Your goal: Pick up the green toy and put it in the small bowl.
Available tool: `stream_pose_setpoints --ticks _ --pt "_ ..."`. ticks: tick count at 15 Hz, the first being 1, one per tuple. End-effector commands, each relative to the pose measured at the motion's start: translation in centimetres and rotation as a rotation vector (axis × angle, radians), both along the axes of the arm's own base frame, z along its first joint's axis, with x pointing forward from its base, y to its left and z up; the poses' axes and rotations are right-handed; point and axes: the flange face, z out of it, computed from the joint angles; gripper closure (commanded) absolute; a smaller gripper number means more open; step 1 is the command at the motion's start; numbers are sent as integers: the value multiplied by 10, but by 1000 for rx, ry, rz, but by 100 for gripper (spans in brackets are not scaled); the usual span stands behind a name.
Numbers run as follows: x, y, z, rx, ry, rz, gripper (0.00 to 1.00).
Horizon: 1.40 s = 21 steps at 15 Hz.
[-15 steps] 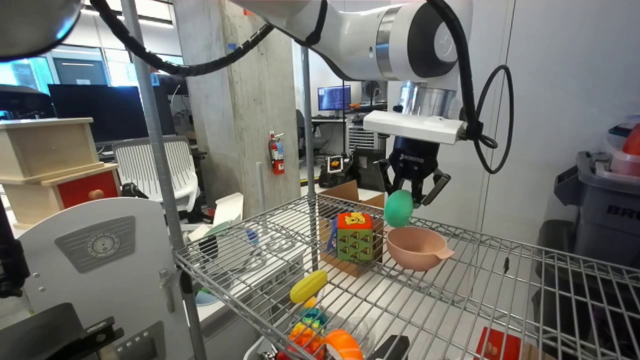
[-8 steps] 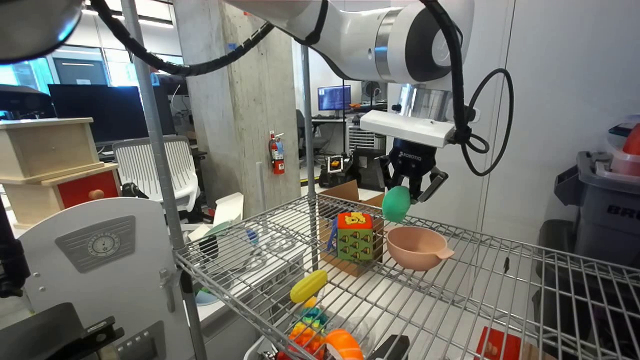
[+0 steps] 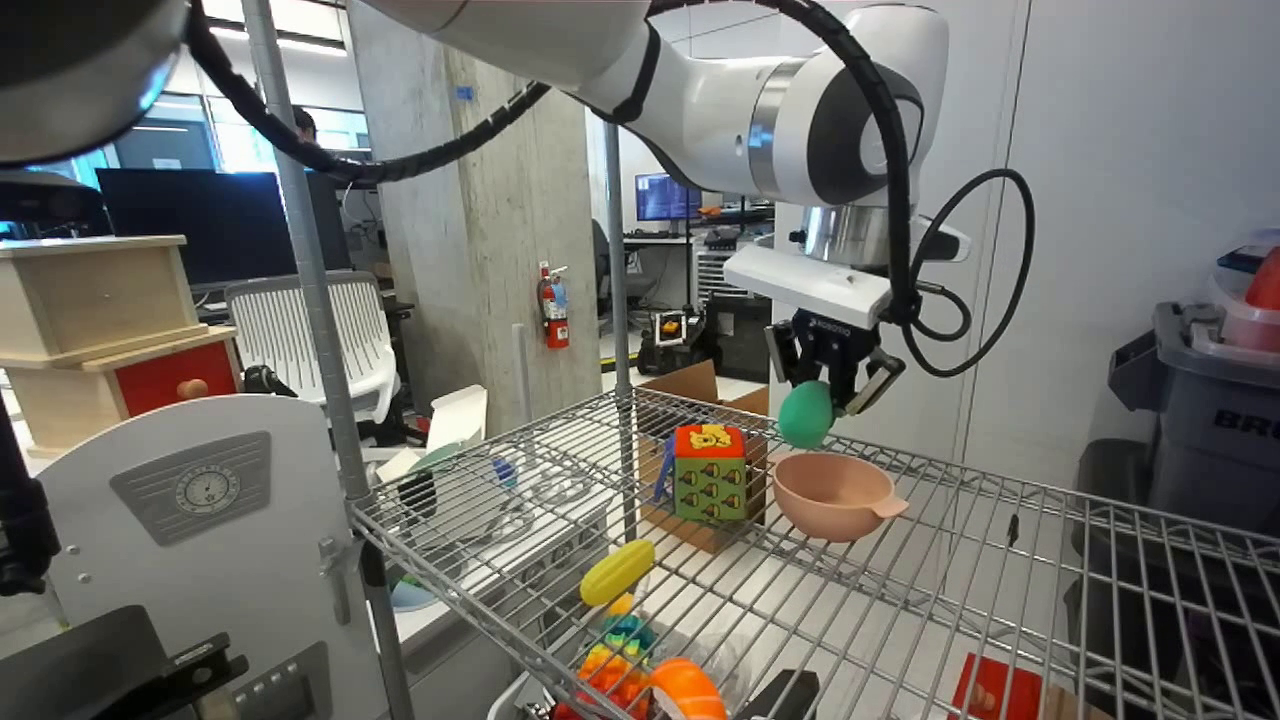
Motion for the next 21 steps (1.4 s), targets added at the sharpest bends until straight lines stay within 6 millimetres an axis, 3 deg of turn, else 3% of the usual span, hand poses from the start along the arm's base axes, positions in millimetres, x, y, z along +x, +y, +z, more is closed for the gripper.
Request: stream_pose_setpoints --ticks 1,4,5,7,13,17,21 --pt "5 -3 -4 8 -54 -75 95" --pt "4 -6 -10 4 -57 -111 95" --pt "4 -6 -11 8 -55 -123 53" --pt "5 -7 -14 6 -54 -141 45" --pt "4 -9 -18 2 -52 -163 1" --pt "3 -9 -18 0 -39 -162 0" --pt "-12 -9 -23 -33 117 -148 0"
